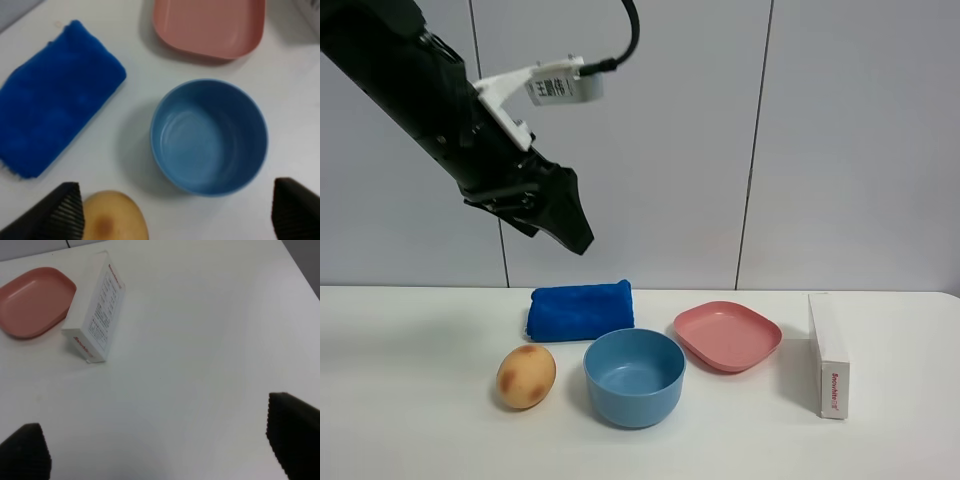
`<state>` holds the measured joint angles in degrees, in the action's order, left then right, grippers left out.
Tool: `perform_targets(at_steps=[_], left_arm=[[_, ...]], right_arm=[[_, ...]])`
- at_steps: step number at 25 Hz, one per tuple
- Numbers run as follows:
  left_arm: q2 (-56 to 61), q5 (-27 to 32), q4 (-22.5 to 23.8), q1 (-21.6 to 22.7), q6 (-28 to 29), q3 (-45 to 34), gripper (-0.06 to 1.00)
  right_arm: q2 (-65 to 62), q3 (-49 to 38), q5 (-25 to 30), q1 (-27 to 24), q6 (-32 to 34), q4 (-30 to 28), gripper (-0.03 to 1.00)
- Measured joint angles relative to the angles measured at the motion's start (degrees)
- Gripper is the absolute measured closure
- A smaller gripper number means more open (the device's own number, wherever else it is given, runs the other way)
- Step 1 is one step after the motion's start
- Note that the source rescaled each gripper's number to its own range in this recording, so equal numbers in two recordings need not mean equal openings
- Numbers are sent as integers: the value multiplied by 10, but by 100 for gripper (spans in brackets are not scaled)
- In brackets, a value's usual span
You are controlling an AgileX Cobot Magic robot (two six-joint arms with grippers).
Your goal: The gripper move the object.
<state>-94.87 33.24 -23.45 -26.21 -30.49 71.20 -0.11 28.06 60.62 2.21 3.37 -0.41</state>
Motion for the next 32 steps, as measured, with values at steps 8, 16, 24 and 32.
perform_targets(at_steps=[8, 16, 24, 32], left_arm=[[-70, -51, 0, -19, -67, 3, 8], [-130, -55, -1, -19, -90, 55, 8], [-184, -61, -1, -19, -90, 70, 8], [-217, -89, -6, -27, -90, 70, 8]], right_arm=[[0, 0, 0, 0, 0, 0, -3], [0, 0, 0, 0, 0, 0, -3], [0, 0, 0, 0, 0, 0, -3], [0, 0, 0, 0, 0, 0, -3]])
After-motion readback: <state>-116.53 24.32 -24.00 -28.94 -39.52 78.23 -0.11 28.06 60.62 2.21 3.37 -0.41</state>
